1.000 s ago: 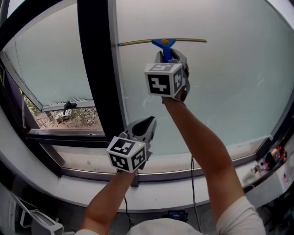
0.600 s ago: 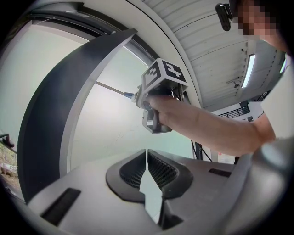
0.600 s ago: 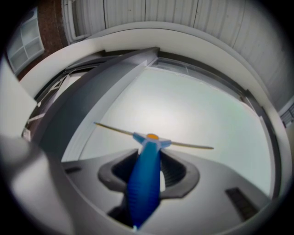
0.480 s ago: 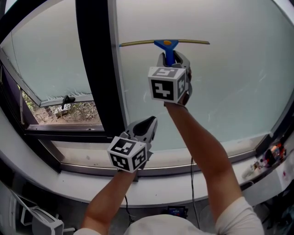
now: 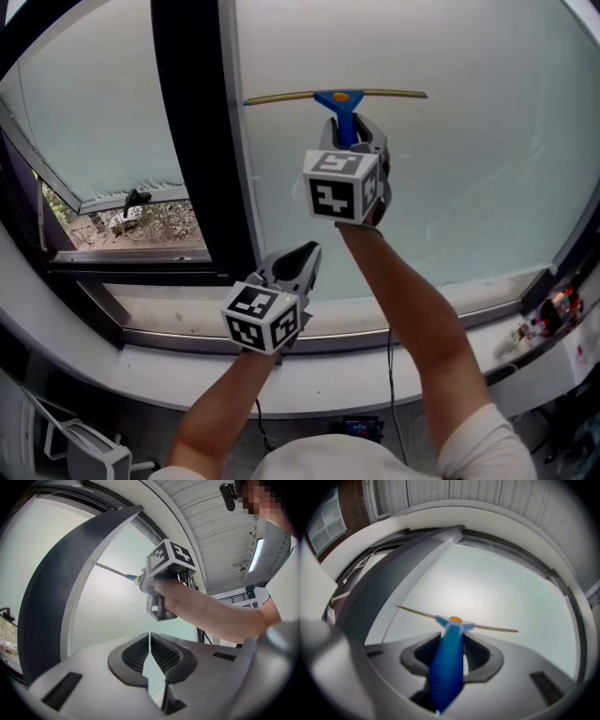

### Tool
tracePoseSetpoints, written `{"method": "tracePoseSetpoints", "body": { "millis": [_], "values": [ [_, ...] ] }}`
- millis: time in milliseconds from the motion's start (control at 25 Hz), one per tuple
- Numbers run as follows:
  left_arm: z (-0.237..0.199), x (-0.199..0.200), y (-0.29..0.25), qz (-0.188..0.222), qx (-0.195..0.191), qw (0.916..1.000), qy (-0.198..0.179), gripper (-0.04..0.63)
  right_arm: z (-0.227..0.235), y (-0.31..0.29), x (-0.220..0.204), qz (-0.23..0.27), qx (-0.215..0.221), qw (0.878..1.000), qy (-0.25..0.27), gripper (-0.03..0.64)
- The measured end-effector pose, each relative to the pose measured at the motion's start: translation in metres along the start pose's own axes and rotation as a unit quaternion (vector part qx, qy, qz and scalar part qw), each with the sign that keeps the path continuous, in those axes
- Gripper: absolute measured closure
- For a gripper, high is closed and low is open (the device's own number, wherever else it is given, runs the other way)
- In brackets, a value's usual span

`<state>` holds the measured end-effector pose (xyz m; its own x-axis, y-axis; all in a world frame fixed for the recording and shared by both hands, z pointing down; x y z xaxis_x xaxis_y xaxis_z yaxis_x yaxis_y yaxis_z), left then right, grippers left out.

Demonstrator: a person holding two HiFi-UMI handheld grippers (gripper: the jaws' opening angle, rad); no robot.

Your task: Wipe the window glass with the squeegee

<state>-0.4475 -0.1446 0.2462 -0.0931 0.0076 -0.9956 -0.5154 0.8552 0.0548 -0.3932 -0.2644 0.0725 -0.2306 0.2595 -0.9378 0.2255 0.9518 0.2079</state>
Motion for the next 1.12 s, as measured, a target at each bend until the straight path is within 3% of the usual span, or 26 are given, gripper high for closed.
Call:
{"method": "tracePoseSetpoints", "body": {
  "millis": [1120],
  "values": [
    [-0.006, -0.031, 0.012, -0.023, 0.008, 0.9994, 0.026, 0.561, -0.014, 0.011, -0.041, -0.027, 0.006, 1.000, 0.000, 0.462]
  ]
}}
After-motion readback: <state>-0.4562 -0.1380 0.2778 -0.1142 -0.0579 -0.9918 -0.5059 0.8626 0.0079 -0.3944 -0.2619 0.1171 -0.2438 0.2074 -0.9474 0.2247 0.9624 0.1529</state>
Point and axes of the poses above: the fingertips, and each gripper's own axes: y backward along the fingers, z to its right, x out of its top, the point moved 4 cm from there along y, backward along the fingers, and after that the axes turned 4 degrees about -z, right-handed, at the moved point
